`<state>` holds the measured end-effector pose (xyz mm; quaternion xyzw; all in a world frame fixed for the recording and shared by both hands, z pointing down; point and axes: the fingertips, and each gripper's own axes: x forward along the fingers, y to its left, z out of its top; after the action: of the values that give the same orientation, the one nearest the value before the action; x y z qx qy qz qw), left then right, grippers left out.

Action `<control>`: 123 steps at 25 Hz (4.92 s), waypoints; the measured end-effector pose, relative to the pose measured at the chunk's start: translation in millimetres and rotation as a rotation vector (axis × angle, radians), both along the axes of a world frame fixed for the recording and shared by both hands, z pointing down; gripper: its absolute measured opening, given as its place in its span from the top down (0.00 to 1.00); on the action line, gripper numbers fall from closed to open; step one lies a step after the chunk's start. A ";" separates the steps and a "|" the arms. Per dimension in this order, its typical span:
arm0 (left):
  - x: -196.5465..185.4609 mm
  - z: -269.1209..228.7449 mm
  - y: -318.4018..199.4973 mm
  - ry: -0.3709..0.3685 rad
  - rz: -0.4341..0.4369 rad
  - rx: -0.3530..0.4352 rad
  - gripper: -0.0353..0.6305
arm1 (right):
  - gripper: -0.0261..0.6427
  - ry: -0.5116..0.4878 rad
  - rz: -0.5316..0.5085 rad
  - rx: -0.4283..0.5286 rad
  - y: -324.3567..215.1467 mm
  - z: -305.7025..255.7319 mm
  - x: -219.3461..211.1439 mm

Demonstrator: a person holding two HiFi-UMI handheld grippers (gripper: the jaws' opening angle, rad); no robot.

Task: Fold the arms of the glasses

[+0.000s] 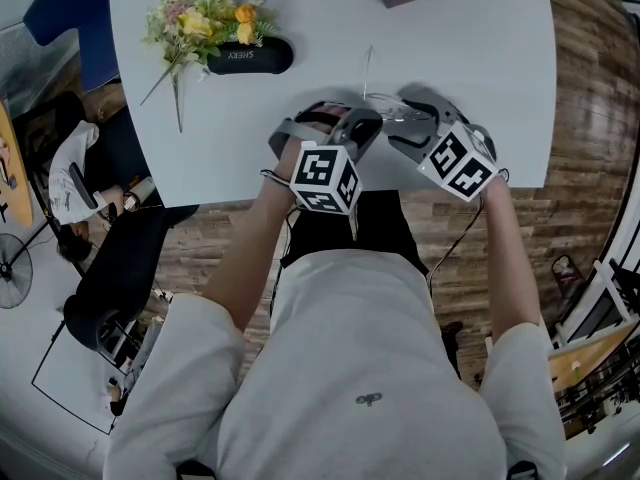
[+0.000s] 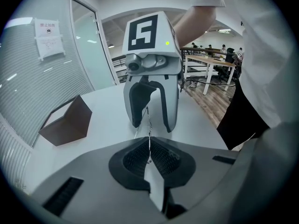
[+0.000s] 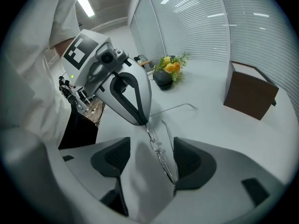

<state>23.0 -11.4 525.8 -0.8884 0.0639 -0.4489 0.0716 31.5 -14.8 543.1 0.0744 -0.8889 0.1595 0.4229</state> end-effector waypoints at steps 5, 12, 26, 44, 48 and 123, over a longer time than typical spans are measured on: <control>-0.6 0.5 -2.6 -0.002 -0.015 -0.007 0.91 | 0.54 0.006 -0.024 -0.001 2.5 0.2 -0.8; -1.0 1.3 -3.7 0.000 -0.025 -0.012 0.91 | 0.57 0.020 -0.033 0.018 1.0 1.3 0.8; 2.5 -8.1 -2.3 0.043 -0.067 -0.037 0.91 | 0.58 0.037 0.109 0.107 -10.3 -12.0 33.4; -11.2 -19.8 -35.5 0.277 -0.412 -0.256 0.53 | 0.77 0.154 0.008 0.277 -10.1 -13.3 48.3; -15.4 -12.1 -38.9 0.302 -0.468 -0.312 0.51 | 0.81 0.184 -0.029 0.304 -9.1 -10.4 49.1; 8.2 7.3 -9.9 0.229 -0.275 -0.349 0.78 | 0.92 0.252 -0.145 0.349 -9.7 -6.7 50.8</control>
<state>31.2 -21.3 533.1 -0.9154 0.1132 -0.3550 -0.1524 82.4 -24.6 536.4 0.1019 -0.8463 -0.0381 0.5214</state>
